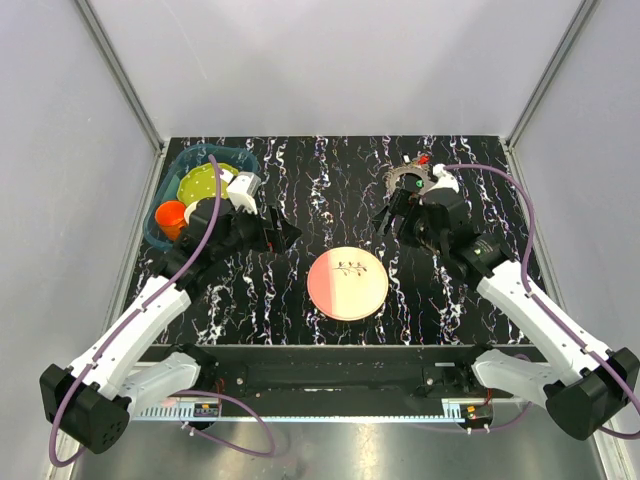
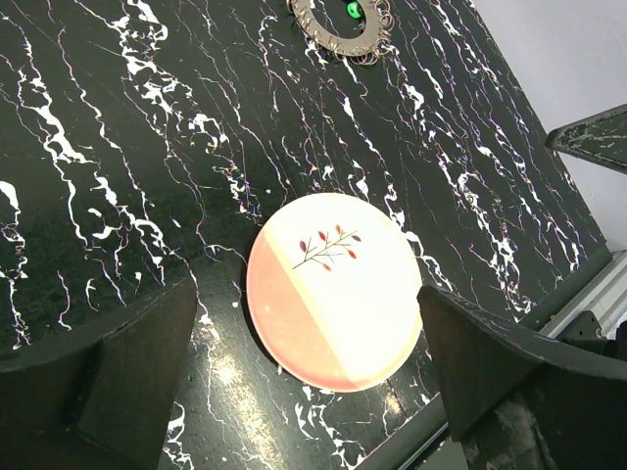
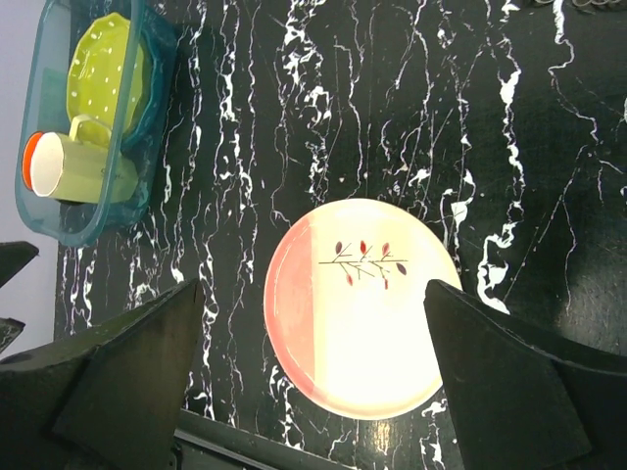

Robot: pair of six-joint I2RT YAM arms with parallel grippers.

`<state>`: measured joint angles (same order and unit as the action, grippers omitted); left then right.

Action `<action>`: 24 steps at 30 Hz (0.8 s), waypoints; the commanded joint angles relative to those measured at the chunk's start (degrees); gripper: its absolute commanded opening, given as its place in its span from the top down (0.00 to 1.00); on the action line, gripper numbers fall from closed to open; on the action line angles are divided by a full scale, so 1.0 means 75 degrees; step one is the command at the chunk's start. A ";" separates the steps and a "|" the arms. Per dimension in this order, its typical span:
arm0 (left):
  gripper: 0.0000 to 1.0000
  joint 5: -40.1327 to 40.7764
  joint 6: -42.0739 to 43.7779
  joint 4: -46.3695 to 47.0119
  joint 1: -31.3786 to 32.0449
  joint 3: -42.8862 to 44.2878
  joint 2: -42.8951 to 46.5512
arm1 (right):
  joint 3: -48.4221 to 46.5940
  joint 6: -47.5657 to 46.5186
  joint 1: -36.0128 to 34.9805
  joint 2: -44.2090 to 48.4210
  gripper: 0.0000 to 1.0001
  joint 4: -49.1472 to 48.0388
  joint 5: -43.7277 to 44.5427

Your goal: Remove the keys from the keyring

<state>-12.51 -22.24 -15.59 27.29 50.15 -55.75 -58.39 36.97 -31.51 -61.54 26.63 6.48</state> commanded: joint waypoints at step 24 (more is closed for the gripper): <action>0.01 0.0379 0.0094 0.0263 0.0018 0.0052 0.0308 | -0.4432 -0.5609 0.1446 -0.7308 0.38 -0.1865 0.2219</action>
<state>-10.26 -22.22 -15.64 27.33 50.13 -54.57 -83.07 1.04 -23.05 -109.97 10.70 27.42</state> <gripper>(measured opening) 0.984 0.649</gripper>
